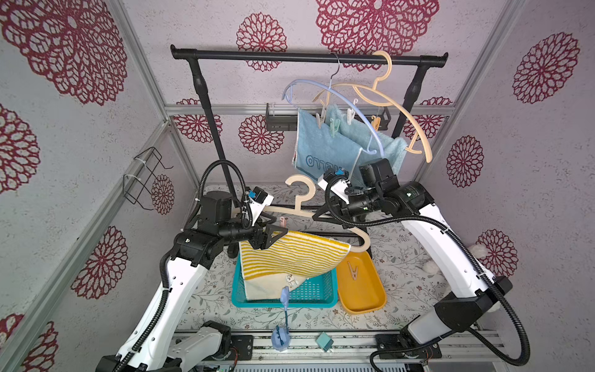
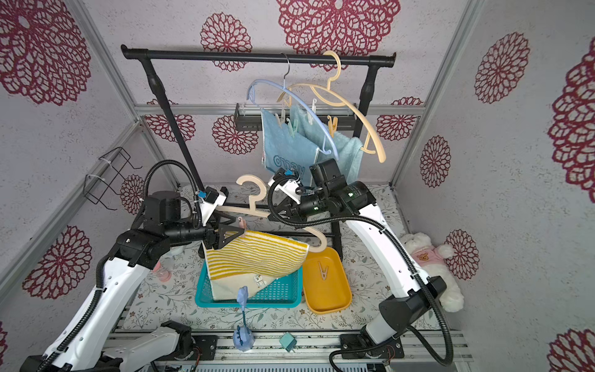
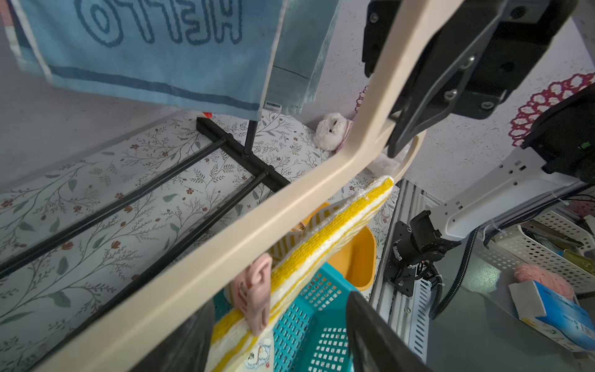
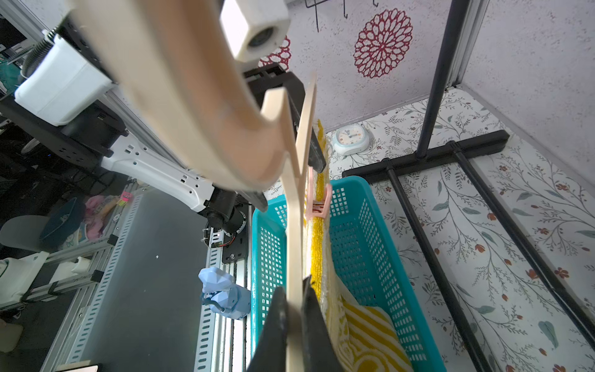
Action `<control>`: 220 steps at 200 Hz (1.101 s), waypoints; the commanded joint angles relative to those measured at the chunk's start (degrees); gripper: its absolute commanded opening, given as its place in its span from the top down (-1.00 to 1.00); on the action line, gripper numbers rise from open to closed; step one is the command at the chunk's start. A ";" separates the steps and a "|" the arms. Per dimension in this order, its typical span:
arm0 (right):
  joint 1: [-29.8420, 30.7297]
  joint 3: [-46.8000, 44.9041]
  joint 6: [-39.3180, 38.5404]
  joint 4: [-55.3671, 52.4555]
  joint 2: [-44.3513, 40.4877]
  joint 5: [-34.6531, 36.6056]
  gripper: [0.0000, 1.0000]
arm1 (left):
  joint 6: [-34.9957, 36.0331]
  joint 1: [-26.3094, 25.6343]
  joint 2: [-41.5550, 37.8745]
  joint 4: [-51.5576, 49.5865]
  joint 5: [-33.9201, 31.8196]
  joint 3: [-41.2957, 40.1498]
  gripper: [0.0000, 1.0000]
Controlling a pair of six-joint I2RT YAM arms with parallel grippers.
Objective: Remove the clothespins securing towels to the hanger
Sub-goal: Remove the clothespin from the hanger.
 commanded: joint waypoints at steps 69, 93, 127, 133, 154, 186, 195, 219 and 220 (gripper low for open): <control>0.16 1.77 -0.30 1.08 -0.55 -6.64 1.00 | -6.54 0.60 -4.62 19.31 -3.06 -9.29 -0.42; 0.24 1.83 -0.11 1.11 -0.46 -6.52 1.00 | -7.95 0.30 -2.00 19.76 0.23 -8.36 -0.41; 0.41 1.84 -0.06 1.12 -0.37 -6.61 1.00 | -8.10 -0.55 0.13 20.86 2.68 -7.99 -0.39; 0.49 1.90 -0.01 1.18 -0.37 -6.74 1.00 | -8.19 -0.74 0.37 20.89 2.77 -7.89 -0.39; 0.50 1.92 -0.04 1.33 -0.37 -6.96 1.00 | -7.89 -1.50 1.30 19.82 3.50 -7.28 -0.40; 0.53 1.91 0.05 1.62 -0.29 -7.26 1.00 | -8.36 -2.47 1.38 20.95 3.70 -8.19 -0.40; 0.51 1.88 0.07 1.73 -0.22 -7.35 1.00 | -8.46 -3.03 1.36 21.56 3.53 -8.50 -0.39; 0.52 1.93 0.17 1.82 -0.20 -7.40 1.00 | -8.23 -3.47 1.40 21.67 4.13 -8.60 -0.33; 0.51 1.93 0.17 1.81 -0.20 -7.40 1.00 | -8.21 -3.46 1.40 21.67 4.22 -8.59 -0.33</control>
